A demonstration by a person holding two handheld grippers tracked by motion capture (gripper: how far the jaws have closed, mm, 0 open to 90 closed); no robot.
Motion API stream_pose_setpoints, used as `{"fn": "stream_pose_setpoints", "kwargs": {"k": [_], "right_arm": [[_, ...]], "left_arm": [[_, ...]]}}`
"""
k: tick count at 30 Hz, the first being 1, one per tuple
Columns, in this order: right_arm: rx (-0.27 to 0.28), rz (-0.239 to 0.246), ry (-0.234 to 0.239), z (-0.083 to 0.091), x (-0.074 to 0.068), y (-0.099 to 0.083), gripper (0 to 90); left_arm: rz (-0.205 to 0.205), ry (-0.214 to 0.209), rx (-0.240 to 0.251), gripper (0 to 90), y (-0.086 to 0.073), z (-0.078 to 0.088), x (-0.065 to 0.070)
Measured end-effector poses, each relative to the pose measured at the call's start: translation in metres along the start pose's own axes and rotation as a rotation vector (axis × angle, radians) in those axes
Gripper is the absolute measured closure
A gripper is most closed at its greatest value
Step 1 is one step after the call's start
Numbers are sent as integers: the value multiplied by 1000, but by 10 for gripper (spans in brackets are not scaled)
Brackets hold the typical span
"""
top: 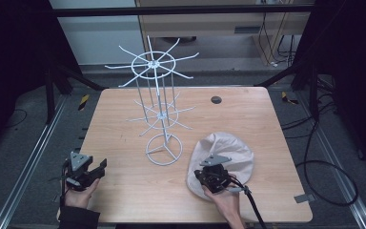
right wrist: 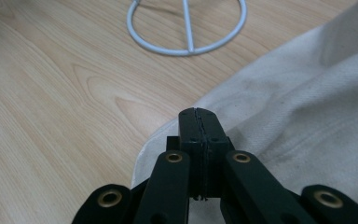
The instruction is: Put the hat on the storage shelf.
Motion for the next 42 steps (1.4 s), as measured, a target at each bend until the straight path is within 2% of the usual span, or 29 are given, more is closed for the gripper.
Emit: {"fn": "stream_pose_setpoints", "kwargs": {"k": [16,19,32,42], "right_arm": [[-2,-44,-1,30,20,-31,900],[-2,-37,-12,37,25,-36,900],[0,-100,-70,68,50,-60,894],[15,-129,-124,82,65,-69,900]], "left_arm": [[-1,-1,4,440,1,1,1],[0,-3,3,440,0,1,1],[-5,-1,1,440,0,0,2],[-7,-2,-1,440,-1,0,2]]}}
Point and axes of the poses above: each handheld gripper's, and its own axes: z roughly backward along the jaws, y roughly out of its top, x roughly to its right, the point moved 2 cm from there along -z, roughly forward along the jaws
